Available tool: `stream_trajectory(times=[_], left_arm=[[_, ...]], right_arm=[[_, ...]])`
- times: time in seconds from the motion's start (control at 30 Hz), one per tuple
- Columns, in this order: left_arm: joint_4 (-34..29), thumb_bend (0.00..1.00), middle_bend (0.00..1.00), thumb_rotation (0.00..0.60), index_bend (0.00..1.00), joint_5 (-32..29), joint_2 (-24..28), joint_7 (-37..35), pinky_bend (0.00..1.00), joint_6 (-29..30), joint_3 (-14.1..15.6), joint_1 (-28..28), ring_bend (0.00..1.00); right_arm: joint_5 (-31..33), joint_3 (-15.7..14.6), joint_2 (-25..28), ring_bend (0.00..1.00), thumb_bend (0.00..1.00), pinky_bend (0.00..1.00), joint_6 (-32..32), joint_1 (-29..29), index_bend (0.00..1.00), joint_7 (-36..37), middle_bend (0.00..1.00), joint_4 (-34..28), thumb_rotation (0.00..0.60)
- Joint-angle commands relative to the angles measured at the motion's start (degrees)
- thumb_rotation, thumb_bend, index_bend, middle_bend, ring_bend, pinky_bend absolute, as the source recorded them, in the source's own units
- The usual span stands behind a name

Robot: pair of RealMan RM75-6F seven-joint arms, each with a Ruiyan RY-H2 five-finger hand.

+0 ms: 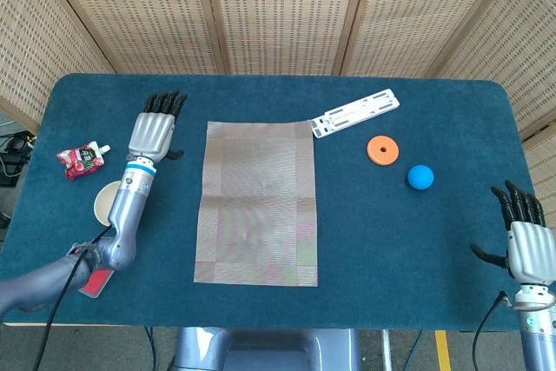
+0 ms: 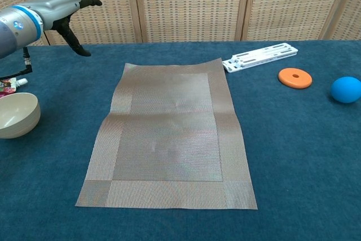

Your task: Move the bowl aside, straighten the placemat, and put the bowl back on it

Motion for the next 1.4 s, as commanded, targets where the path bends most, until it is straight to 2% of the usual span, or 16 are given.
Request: stream_trajectory(times=[0.03, 0.2, 0.37, 0.53, 0.7, 0.87, 1.17, 1.4], left_arm=[[-11.6, 0.14, 0.0, 0.6, 0.01, 5.9, 7.0, -3.7, 0.0, 7.9, 5.0, 7.9, 0.0], [-19.1, 0.14, 0.0, 0.6, 0.01, 10.9, 12.0, -4.1, 0.0, 14.6, 9.2, 13.6, 0.0], [-23.4, 0.14, 0.0, 0.6, 0.0, 14.1, 14.8, -4.6, 0.0, 19.7, 12.5, 18.1, 0.0], [-29.7, 0.14, 0.0, 0.6, 0.0, 19.9, 18.6, -4.3, 0.0, 28.7, 19.9, 26.9, 0.0], [-32.0, 0.14, 0.0, 0.6, 0.0, 23.7, 20.3, -4.6, 0.0, 33.5, 22.9, 31.1, 0.0], [-31.3, 0.14, 0.0, 0.6, 0.0, 28.5, 21.3, -5.4, 0.0, 38.3, 25.6, 35.2, 0.0], [-31.2, 0.14, 0.0, 0.6, 0.0, 32.2, 22.7, -7.8, 0.0, 40.8, 26.0, 37.9, 0.0], [-31.4, 0.14, 0.0, 0.6, 0.0, 32.8, 23.6, -9.6, 0.0, 40.7, 25.1, 39.0, 0.0]], right_arm=[[-0.5, -0.4, -0.2, 0.0, 0.14, 0.0, 0.1, 0.0, 0.13, -0.4, 0.0, 0.0, 0.6], [-1.2, -0.9, -0.5, 0.0, 0.13, 0.0, 0.2, 0.0, 0.13, -0.9, 0.0, -0.1, 0.6], [-1.9, -1.4, -0.7, 0.0, 0.13, 0.0, 0.2, -0.1, 0.13, -1.4, 0.0, -0.3, 0.6], [-4.1, -2.7, -0.8, 0.0, 0.12, 0.0, 0.7, -0.2, 0.13, -2.6, 0.0, -1.0, 0.6], [-5.4, -3.5, -0.9, 0.0, 0.12, 0.0, 1.1, -0.3, 0.13, -3.4, 0.0, -1.6, 0.6], [-6.9, -4.6, -1.3, 0.0, 0.12, 0.0, 1.2, -0.3, 0.13, -4.6, 0.0, -2.0, 0.6], [-11.0, -7.0, -3.2, 0.0, 0.09, 0.0, 0.7, 0.3, 0.13, -8.0, 0.0, -2.8, 0.6], [-13.9, -8.9, -8.3, 0.0, 0.07, 0.0, -3.2, 2.6, 0.13, -12.4, 0.0, -6.1, 0.6]])
